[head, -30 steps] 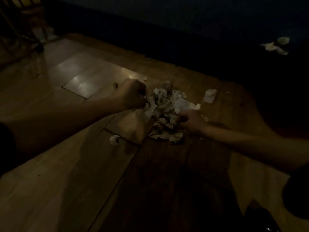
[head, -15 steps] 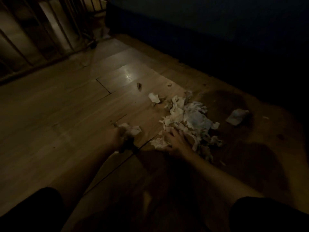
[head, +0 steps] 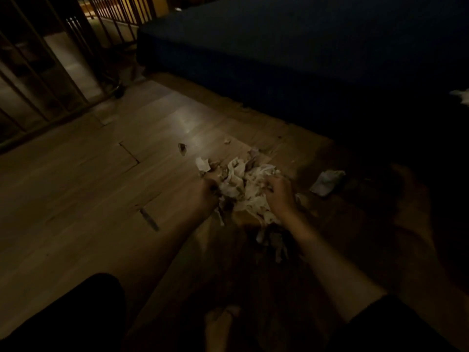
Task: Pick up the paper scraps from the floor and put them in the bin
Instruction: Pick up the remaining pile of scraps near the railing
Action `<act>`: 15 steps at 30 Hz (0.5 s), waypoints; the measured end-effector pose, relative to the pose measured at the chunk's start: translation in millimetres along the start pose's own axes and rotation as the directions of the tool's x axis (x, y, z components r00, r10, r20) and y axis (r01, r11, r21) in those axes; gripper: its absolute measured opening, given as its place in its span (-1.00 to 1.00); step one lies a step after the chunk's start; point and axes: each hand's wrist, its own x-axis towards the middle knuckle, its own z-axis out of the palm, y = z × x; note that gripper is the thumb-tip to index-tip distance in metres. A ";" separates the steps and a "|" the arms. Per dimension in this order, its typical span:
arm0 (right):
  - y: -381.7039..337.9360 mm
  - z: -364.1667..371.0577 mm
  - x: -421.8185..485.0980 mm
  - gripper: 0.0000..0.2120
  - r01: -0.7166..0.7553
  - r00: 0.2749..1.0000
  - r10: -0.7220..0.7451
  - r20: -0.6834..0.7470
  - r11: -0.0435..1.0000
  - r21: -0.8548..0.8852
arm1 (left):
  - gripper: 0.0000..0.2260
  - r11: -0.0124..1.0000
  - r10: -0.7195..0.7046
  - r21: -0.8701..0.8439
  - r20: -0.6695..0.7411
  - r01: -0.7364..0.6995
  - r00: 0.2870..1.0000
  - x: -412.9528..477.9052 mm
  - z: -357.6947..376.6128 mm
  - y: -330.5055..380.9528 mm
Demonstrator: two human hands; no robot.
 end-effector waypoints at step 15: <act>60.4 16.8 -15.5 -0.66 0.213 0.968 -0.173 0.180 0.949 -0.234 | -0.24 0.894 0.074 0.423 0.181 -0.145 0.981 75.6 40.3 22.5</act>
